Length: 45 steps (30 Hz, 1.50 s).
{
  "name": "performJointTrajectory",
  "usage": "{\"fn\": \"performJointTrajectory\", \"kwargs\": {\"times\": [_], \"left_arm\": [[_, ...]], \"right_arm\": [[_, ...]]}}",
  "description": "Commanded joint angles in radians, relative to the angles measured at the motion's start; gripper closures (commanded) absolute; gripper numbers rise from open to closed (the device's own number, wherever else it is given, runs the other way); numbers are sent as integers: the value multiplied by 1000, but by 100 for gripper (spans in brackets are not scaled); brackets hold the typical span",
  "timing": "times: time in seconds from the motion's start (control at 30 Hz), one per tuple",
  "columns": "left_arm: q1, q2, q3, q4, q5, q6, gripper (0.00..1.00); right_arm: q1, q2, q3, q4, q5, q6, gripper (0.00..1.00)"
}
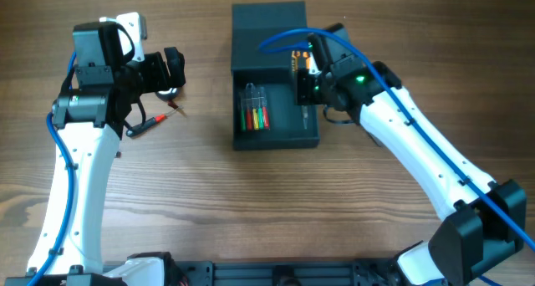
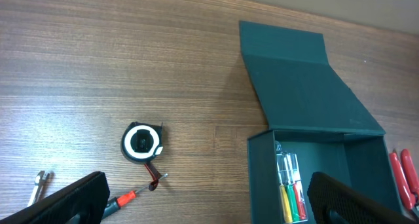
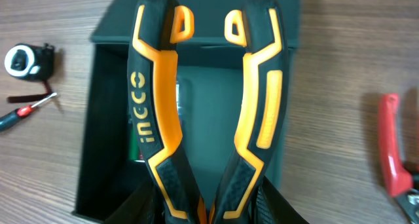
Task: Pack container
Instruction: 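Move the pliers into the box and lower them beside the case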
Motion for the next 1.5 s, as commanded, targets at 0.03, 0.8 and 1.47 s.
{"fn": "performJointTrajectory", "kwargs": {"times": [0.03, 0.8, 1.47], "left_arm": [[6, -9, 15, 3, 15, 16, 0], [6, -9, 15, 3, 15, 16, 0], [6, -9, 15, 3, 15, 16, 0]], "right_arm": [[53, 26, 27, 38, 40, 18, 96], [84, 318, 0, 103, 31, 150, 96], [81, 332, 1, 175, 29, 134, 96]]}}
